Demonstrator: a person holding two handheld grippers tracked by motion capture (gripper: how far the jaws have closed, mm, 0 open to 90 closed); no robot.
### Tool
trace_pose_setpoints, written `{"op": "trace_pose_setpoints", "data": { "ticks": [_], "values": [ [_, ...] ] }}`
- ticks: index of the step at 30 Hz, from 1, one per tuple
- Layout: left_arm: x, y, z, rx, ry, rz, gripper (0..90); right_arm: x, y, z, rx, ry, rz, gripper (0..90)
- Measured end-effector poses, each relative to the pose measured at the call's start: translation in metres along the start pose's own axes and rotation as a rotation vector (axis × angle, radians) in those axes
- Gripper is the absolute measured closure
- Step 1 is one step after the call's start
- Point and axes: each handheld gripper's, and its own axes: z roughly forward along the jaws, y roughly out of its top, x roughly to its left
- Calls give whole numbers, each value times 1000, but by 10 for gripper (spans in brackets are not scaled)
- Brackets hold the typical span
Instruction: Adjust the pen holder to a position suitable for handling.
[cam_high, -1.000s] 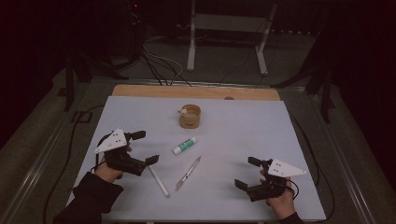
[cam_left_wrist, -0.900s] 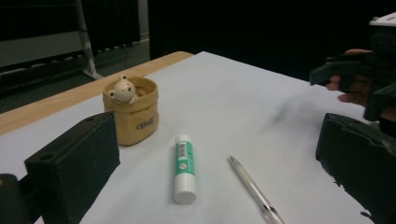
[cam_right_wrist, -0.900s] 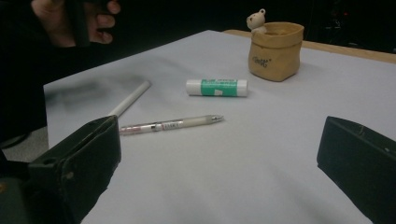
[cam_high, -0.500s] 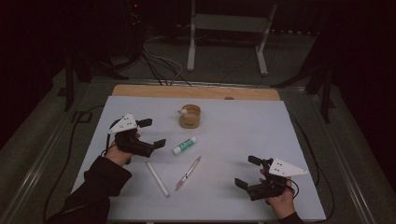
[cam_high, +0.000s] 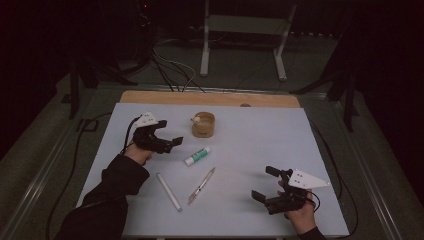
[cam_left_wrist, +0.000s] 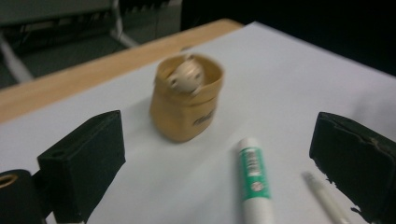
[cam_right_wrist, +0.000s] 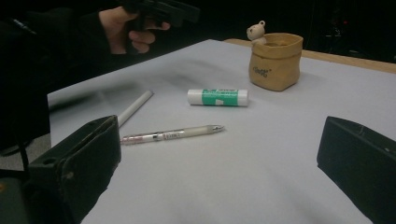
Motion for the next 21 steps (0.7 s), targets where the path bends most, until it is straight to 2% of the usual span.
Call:
{"op": "trace_pose_setpoints", "data": {
  "ticks": [2,4,5,7,8,9,11,13,17,21],
  "values": [
    [4,1,5,23,-2,-10,75,0,0,0,1,3,0,0],
    [6,2,11,41,0,-4,93,0,0,1,1,4,1,0],
    [8,2,14,42,-3,-1,132,0,0,1,1,5,1,0],
    [8,2,16,49,9,2,167,0,0,1,1,5,1,0],
    [11,2,24,74,29,-3,167,0,0,1,1,5,1,0],
    [12,2,27,77,45,-2,232,0,0,1,1,6,2,0],
    [15,1,33,91,50,-14,322,1,0,1,2,9,4,0],
    [18,0,40,112,73,-7,422,1,0,1,3,12,5,0],
    [26,-1,52,131,79,-44,594,1,-1,1,5,14,7,0],
    [32,-2,63,160,90,-62,753,0,-1,1,3,15,8,0]
  ]
}}
